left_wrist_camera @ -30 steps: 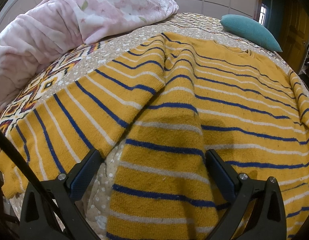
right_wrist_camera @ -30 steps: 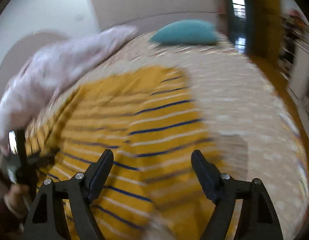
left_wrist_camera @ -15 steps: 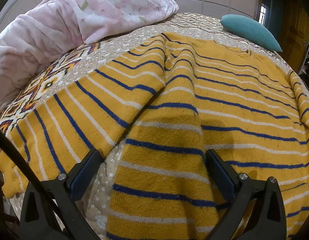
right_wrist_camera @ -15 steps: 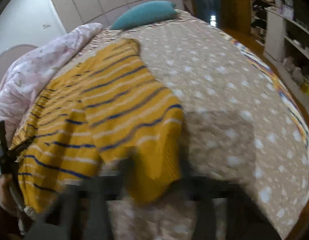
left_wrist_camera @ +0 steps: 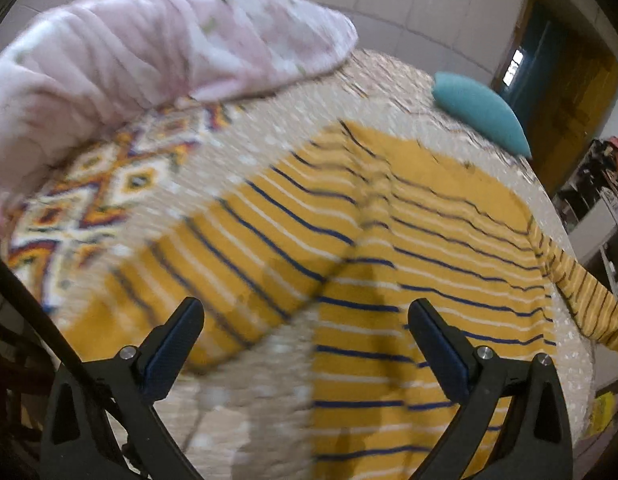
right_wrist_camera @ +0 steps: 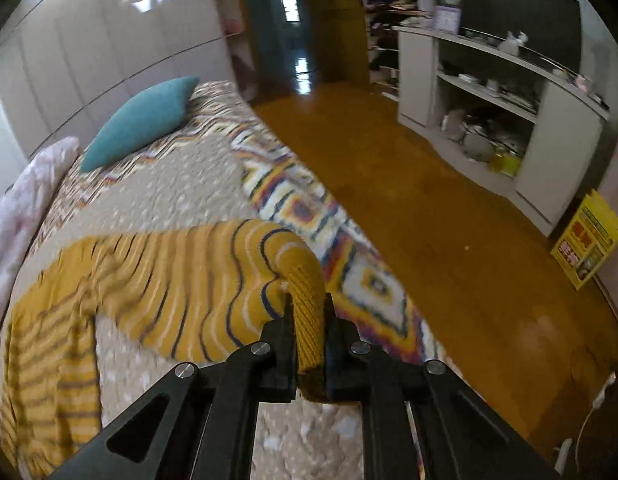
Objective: Fold small clothes
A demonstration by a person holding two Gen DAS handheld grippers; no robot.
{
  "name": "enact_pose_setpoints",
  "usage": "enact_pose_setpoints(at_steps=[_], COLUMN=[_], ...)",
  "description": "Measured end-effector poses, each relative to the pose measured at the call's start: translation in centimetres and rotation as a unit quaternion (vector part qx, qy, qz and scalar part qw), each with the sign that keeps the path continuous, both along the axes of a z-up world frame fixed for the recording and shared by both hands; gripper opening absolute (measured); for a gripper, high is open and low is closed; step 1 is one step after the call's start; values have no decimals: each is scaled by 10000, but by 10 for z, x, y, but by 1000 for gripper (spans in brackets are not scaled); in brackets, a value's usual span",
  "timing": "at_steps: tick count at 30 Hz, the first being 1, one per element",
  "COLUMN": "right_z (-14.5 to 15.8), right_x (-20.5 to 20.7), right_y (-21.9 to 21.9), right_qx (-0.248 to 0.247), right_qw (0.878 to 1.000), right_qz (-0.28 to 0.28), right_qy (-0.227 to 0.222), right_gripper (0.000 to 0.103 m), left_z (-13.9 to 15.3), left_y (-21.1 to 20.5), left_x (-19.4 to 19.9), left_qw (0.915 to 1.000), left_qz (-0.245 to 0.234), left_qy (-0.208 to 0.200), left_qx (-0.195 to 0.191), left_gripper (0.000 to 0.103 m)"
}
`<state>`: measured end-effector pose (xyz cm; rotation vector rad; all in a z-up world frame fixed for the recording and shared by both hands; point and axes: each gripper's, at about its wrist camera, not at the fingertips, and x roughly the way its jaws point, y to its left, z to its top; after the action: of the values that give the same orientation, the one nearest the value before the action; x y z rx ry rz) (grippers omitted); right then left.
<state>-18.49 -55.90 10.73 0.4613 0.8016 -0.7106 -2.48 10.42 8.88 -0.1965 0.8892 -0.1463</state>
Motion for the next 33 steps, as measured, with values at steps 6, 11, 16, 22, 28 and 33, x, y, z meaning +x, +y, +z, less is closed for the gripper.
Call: enact_pose_setpoints(at_steps=[6,11,16,22,28,33], right_z=[38,49,21,-35,-77,-48], right_x=[66,169,261,338,373,358], right_y=[70,202,324,433,481,511], right_qx=[45,731,1251,1137,687,825], right_qw=[9944,9573,9145,8928,8777,8513], right_qz=[1015,2738,3827,4348,4634,5157], right_qy=[-306,-575,-394,293,1007,499], right_gripper=[10,10,10,10,22,44], left_z=[12,9,-3,-14,-23,-22], left_y=[59,96,116,141,164,187], left_x=[-16,-25,-33,-46,-52,-56], left_qw=[9964,9941,9939,9915,9897,9832], left_qz=[624,996,1082,1230,1401,1819], left_qy=[-51,74,17,-190,-171,-170], left_qx=[567,415,197,379,243,6], left_gripper=[102,102,102,102,102,102])
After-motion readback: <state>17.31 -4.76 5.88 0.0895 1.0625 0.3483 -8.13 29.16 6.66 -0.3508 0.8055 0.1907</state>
